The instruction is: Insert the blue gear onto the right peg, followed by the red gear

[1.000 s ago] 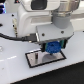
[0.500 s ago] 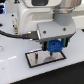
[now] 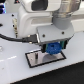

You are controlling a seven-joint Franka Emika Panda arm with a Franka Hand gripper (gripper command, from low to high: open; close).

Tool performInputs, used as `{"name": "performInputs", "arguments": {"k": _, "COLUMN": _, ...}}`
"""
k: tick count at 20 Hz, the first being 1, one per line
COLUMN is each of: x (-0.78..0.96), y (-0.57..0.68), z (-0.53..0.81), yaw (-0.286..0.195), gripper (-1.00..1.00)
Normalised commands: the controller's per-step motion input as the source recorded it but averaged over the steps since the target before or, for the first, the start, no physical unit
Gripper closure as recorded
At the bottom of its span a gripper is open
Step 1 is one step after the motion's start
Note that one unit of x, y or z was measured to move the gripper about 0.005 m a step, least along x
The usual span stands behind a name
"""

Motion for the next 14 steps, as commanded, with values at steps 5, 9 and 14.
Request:
{"name": "performInputs", "arguments": {"k": 5, "x": 0.17, "y": -0.04, "z": -0.23, "yaw": 0.0, "gripper": 1.0}}
{"name": "performInputs", "arguments": {"k": 9, "x": 0.23, "y": 0.01, "z": -0.21, "yaw": 0.0, "gripper": 1.0}}
{"name": "performInputs", "arguments": {"k": 14, "x": 0.11, "y": -0.01, "z": -0.14, "yaw": 0.0, "gripper": 1.0}}
